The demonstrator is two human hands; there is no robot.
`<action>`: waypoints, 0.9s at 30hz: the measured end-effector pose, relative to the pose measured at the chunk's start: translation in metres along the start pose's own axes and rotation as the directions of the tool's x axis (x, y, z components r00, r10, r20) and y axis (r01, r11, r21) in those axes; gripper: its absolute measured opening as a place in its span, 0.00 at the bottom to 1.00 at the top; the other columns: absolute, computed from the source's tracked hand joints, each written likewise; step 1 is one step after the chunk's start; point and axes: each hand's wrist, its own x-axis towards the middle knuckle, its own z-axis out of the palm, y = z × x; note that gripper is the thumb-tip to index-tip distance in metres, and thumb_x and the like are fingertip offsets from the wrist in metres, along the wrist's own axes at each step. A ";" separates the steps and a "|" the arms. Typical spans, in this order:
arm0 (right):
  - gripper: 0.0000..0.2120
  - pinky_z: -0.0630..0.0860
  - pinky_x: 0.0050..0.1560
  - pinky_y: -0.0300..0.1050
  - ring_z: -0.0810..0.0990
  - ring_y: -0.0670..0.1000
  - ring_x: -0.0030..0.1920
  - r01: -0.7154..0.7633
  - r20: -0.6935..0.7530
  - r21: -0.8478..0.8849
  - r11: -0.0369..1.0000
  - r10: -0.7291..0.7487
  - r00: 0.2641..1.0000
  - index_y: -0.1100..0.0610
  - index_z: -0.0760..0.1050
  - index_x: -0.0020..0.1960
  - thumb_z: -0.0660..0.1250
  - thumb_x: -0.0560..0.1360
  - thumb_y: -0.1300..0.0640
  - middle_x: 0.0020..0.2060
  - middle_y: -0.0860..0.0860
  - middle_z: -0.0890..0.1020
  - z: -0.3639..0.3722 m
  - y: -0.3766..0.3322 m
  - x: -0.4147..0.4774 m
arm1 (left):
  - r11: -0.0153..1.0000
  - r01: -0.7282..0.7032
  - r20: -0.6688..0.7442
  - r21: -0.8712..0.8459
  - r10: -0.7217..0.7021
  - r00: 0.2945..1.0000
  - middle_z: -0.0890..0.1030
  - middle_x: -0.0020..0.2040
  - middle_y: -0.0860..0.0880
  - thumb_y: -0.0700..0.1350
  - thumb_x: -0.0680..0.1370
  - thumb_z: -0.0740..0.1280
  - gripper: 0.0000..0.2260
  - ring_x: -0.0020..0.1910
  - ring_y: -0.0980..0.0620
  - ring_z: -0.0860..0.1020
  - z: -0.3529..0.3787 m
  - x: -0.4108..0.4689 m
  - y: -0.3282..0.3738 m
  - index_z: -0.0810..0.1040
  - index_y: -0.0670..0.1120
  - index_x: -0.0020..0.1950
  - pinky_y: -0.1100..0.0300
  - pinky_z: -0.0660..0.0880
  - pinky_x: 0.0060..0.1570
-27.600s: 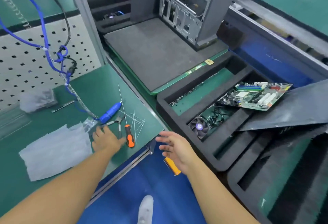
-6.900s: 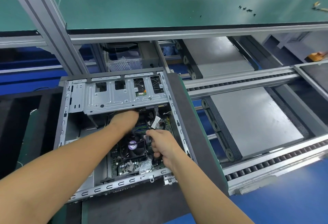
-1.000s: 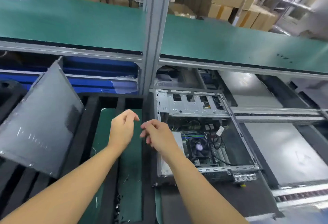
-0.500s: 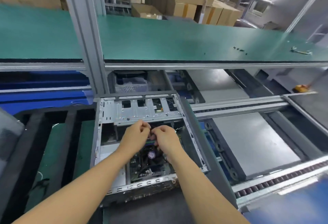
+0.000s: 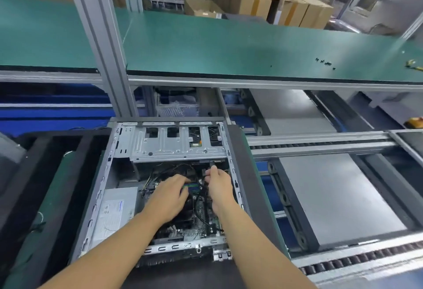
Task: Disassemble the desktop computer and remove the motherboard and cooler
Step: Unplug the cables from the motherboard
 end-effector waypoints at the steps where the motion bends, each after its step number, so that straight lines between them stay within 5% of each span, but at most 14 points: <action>1: 0.14 0.64 0.32 0.42 0.68 0.46 0.30 -0.002 0.004 0.012 1.000 0.002 1.000 0.56 0.73 0.42 0.55 0.83 0.54 0.34 0.50 0.73 0.000 0.001 0.001 | 1.000 0.021 0.005 -0.001 -0.021 1.000 0.78 0.60 0.51 0.47 0.83 0.58 0.13 0.60 0.51 0.76 0.000 0.000 -0.001 0.76 0.47 0.64 0.53 0.71 0.62; 6: 0.10 0.56 0.30 0.44 0.59 0.46 0.25 -0.014 0.006 0.064 0.998 0.013 1.000 0.55 0.66 0.39 0.55 0.79 0.59 0.27 0.48 0.65 -0.004 0.004 -0.004 | 0.998 0.063 0.025 0.004 -0.063 0.998 0.77 0.63 0.50 0.47 0.83 0.57 0.15 0.62 0.52 0.75 0.001 0.000 -0.003 0.76 0.46 0.66 0.54 0.70 0.64; 10: 0.13 0.57 0.30 0.43 0.60 0.47 0.27 0.051 0.090 -0.176 0.983 -0.036 0.995 0.56 0.66 0.36 0.57 0.79 0.55 0.27 0.48 0.65 -0.006 0.007 -0.020 | 0.996 0.089 0.007 -0.005 -0.089 0.996 0.77 0.62 0.51 0.47 0.83 0.58 0.14 0.61 0.53 0.75 0.002 0.001 -0.003 0.76 0.47 0.65 0.56 0.70 0.62; 13: 0.12 0.62 0.27 0.40 0.62 0.49 0.26 -0.107 0.216 -0.242 0.964 0.161 0.963 0.55 0.69 0.39 0.55 0.79 0.52 0.26 0.48 0.66 -0.011 0.010 -0.027 | 0.993 0.114 -0.018 -0.011 -0.114 0.993 0.77 0.61 0.51 0.46 0.82 0.58 0.12 0.58 0.53 0.75 0.003 -0.001 -0.004 0.76 0.47 0.62 0.57 0.71 0.60; 15: 0.13 0.66 0.30 0.41 0.66 0.50 0.29 -0.192 0.237 -0.370 0.909 0.293 0.926 0.56 0.72 0.45 0.53 0.80 0.52 0.32 0.50 0.70 -0.016 0.009 -0.028 | 0.990 0.142 -0.028 -0.016 -0.142 0.989 0.77 0.60 0.52 0.46 0.82 0.58 0.11 0.57 0.52 0.75 0.003 -0.001 -0.005 0.76 0.47 0.61 0.55 0.72 0.60; 18: 0.13 0.68 0.36 0.43 0.74 0.52 0.37 -0.062 0.188 -0.667 0.742 0.248 0.950 0.59 0.73 0.51 0.56 0.81 0.51 0.41 0.53 0.77 -0.022 0.011 -0.024 | 0.987 0.162 -0.039 -0.021 -0.162 0.986 0.77 0.60 0.52 0.46 0.82 0.58 0.10 0.56 0.52 0.76 0.004 0.000 -0.006 0.76 0.48 0.59 0.54 0.72 0.59; 22: 0.10 0.70 0.34 0.41 0.75 0.51 0.36 -0.019 0.119 -0.794 0.607 0.187 0.975 0.60 0.74 0.48 0.60 0.78 0.54 0.39 0.52 0.76 -0.022 0.013 -0.021 | 0.985 0.171 -0.068 -0.006 -0.171 0.983 0.77 0.59 0.52 0.45 0.81 0.60 0.10 0.55 0.52 0.76 0.004 0.001 -0.006 0.76 0.49 0.59 0.53 0.72 0.59; 25: 0.31 0.70 0.41 0.43 0.78 0.57 0.53 -0.035 0.079 -0.809 0.587 0.168 0.983 0.65 0.55 0.76 0.62 0.79 0.55 0.58 0.58 0.77 -0.018 0.013 -0.016 | 0.986 0.162 -0.068 0.021 -0.161 0.985 0.77 0.59 0.51 0.45 0.80 0.60 0.10 0.57 0.51 0.76 0.003 0.002 -0.007 0.77 0.48 0.59 0.52 0.71 0.61; 27: 0.40 0.70 0.44 0.46 0.77 0.58 0.55 -0.041 0.069 -0.814 0.580 0.166 0.984 0.64 0.41 0.78 0.63 0.79 0.55 0.65 0.59 0.75 -0.015 0.015 -0.016 | 0.987 0.156 -0.056 0.034 -0.154 0.987 0.77 0.60 0.51 0.45 0.80 0.60 0.10 0.58 0.51 0.75 0.004 0.002 -0.006 0.77 0.48 0.59 0.51 0.70 0.62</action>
